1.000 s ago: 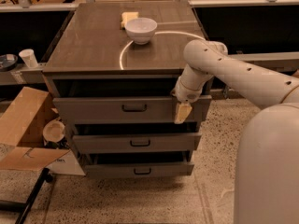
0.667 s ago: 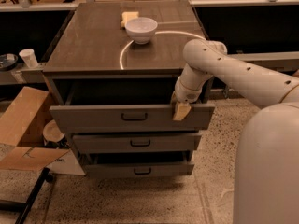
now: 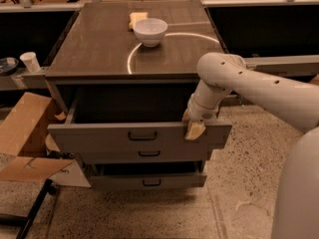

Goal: Open top drawer

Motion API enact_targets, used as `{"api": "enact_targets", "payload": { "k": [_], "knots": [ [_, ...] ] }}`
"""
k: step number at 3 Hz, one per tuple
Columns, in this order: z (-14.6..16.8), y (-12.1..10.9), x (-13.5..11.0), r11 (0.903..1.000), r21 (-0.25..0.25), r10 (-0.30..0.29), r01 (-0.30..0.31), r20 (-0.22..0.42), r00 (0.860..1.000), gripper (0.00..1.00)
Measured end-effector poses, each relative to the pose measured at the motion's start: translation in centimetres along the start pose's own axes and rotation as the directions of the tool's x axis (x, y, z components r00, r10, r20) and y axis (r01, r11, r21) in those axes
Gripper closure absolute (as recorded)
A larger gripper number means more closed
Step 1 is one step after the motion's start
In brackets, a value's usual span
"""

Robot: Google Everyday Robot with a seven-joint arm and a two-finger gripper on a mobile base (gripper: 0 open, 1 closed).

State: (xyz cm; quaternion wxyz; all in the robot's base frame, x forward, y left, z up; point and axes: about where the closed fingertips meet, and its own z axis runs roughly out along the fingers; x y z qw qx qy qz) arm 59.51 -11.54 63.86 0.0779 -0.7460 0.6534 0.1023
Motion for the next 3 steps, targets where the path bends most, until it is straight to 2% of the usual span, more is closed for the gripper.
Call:
{"api": "enact_targets", "payload": {
  "k": [2, 3],
  "knots": [
    [-0.11, 0.16, -0.04, 1.0000, 0.000, 0.000, 0.000, 0.000, 1.000, 0.38],
    [-0.04, 0.54, -0.13, 1.0000, -0.006, -0.006, 0.006, 0.002, 1.000, 0.07]
  ]
}}
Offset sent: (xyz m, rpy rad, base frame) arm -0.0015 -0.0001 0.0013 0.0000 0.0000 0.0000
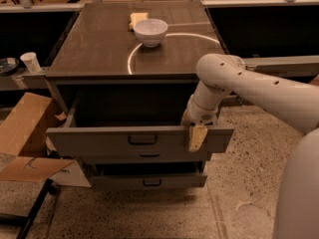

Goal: Open top drawer

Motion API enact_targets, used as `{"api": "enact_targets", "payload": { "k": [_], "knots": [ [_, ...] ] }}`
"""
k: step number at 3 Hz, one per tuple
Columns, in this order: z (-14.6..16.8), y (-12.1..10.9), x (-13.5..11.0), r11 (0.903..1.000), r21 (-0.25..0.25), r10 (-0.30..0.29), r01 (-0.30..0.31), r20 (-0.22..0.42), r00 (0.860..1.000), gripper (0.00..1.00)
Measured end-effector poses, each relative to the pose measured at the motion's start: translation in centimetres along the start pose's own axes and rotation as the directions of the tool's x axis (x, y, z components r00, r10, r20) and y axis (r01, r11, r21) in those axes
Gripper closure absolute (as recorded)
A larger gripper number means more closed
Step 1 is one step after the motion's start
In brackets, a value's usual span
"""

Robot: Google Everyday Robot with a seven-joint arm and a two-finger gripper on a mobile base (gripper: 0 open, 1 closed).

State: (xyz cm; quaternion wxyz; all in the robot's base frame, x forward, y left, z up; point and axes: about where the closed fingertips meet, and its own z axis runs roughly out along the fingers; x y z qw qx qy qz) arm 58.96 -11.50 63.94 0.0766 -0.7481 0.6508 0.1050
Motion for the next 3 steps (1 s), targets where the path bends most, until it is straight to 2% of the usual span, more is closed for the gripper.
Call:
{"api": "enact_targets", "payload": {
  "k": [1, 2, 3],
  "knots": [
    [0.4, 1.9, -0.4, 0.9991, -0.031, -0.029, 0.029, 0.012, 1.000, 0.00],
    [0.2, 6.4, -1.4, 0.9947, -0.092, -0.046, 0.046, 0.003, 0.999, 0.00],
    [0.0, 11.8, -2.8, 0.9846, -0.159, -0.076, 0.073, -0.011, 0.997, 0.27]
  ]
}}
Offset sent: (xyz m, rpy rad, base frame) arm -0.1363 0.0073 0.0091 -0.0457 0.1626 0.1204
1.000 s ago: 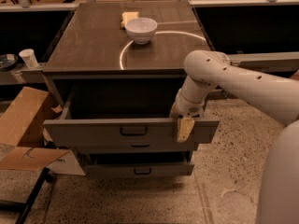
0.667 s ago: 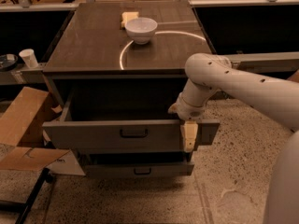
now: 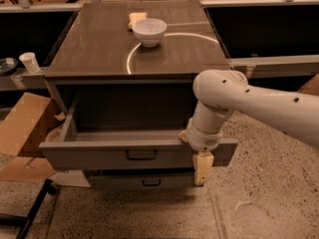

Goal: Open top drawer

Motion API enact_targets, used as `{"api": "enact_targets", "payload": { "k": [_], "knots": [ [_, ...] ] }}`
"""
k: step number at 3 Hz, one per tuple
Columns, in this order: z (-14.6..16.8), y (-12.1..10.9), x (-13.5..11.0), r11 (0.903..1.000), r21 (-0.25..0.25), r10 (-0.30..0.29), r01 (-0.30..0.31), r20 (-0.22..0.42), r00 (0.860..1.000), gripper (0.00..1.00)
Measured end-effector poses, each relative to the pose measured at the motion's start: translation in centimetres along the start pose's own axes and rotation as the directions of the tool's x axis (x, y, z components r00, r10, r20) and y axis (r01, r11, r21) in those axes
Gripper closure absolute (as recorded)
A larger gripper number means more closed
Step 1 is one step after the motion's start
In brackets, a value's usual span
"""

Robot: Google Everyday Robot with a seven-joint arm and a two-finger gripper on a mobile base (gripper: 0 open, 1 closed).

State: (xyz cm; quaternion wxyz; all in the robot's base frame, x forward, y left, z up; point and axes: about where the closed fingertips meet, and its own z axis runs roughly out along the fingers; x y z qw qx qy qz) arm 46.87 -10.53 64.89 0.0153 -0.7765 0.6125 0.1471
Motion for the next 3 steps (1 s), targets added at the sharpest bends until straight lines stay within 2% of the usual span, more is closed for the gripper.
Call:
{"api": "enact_targets", "payload": {
  "k": [1, 2, 3],
  "knots": [
    [-0.3, 1.9, -0.5, 0.9999, -0.003, -0.010, 0.010, 0.002, 1.000, 0.50],
    [-2.2, 3.2, -0.2, 0.9987, 0.052, 0.001, -0.002, 0.011, 1.000, 0.46],
    [-4.5, 4.4, 0.5, 0.9922, 0.120, 0.030, -0.032, 0.021, 0.999, 0.23]
  ]
}}
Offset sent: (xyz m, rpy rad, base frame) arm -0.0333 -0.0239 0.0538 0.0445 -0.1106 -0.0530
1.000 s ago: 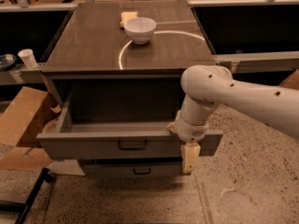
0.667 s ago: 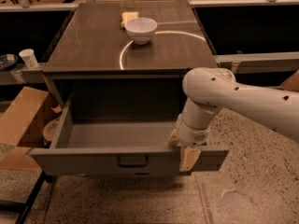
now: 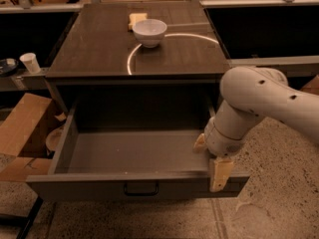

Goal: Open top drawer

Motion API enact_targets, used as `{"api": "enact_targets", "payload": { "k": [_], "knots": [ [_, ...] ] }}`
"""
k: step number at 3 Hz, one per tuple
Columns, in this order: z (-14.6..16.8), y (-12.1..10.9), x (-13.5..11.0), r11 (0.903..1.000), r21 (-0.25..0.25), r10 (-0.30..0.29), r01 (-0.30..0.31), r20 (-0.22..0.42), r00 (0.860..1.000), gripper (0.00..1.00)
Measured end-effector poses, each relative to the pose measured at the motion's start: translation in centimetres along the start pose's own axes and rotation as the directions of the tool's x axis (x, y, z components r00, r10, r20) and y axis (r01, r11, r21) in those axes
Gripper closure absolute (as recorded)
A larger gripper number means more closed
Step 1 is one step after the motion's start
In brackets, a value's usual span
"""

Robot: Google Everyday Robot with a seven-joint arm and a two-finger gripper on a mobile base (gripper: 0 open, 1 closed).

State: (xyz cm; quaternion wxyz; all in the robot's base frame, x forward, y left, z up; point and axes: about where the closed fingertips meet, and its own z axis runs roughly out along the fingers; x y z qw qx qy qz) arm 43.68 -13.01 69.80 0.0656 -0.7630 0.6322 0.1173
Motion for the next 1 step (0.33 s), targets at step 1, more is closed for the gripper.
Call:
{"api": "enact_targets", "payload": {
  "k": [1],
  "knots": [
    [-3.74, 0.69, -1.00, 0.9981, 0.058, 0.019, -0.020, 0.010, 1.000, 0.01]
  ]
}}
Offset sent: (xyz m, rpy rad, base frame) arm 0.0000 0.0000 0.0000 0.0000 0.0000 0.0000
